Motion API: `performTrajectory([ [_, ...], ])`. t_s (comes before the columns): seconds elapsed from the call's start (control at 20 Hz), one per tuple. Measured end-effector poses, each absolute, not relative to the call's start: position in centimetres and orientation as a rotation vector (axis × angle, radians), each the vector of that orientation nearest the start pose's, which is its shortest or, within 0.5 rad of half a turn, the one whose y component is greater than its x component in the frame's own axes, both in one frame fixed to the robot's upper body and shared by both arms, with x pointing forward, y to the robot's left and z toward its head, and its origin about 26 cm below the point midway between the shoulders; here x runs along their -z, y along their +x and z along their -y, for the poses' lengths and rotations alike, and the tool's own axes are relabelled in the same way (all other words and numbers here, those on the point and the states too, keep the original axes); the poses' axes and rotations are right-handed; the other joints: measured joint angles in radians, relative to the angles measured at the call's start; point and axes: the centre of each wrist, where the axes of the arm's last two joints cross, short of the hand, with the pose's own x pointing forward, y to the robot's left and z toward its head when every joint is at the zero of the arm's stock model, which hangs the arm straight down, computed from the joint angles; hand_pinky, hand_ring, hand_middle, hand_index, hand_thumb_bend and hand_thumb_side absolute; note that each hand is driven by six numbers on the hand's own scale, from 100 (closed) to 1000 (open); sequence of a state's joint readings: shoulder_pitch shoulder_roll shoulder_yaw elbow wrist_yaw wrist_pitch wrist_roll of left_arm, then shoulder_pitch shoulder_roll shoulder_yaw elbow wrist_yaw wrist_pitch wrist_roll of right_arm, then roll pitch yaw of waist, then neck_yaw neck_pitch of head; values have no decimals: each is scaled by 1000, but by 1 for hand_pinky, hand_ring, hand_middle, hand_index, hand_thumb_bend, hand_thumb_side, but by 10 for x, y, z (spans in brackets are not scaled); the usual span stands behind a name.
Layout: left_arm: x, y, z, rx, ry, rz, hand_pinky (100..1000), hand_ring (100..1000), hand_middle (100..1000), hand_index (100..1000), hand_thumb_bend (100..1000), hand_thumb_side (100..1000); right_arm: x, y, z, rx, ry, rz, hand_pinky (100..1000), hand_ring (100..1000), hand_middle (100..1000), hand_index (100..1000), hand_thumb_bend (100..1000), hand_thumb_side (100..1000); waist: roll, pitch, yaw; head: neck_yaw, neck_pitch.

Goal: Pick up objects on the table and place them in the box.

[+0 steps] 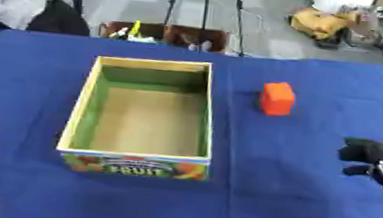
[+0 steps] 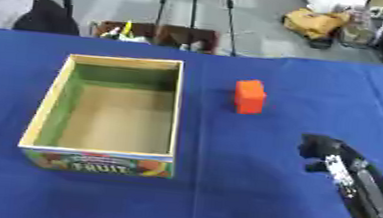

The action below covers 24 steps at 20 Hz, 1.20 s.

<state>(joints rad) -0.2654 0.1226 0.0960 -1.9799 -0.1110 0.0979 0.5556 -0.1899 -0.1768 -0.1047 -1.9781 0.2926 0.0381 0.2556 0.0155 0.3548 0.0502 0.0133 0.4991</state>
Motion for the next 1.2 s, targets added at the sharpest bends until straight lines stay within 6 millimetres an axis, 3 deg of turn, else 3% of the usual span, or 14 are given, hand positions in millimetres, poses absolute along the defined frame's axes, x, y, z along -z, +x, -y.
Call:
performTrajectory([
  [0.55,-175,300,-256,-453,543,2134,163,203,416,429,100,815,-164,292,278,-546,-363,2055,668,757,688,822,100,1000,0,0,0,3,0],
  [0.75,-175,300,-256,-452,542,2133,191,321,439,436,100,814,-182,295,289,-624,-473,2134,671,763,703,825,100,986,0,3,1,2,0],
  [1.0,-174,300,-255,-446,544,2132,207,427,454,440,100,814,-213,298,306,-843,-665,2193,681,774,723,818,100,975,-1,6,13,-7,0],
  [1.2,-172,299,-255,-442,549,2121,217,470,464,441,100,819,-237,298,313,-1032,-797,2176,693,785,746,827,100,970,0,5,21,-20,0],
])
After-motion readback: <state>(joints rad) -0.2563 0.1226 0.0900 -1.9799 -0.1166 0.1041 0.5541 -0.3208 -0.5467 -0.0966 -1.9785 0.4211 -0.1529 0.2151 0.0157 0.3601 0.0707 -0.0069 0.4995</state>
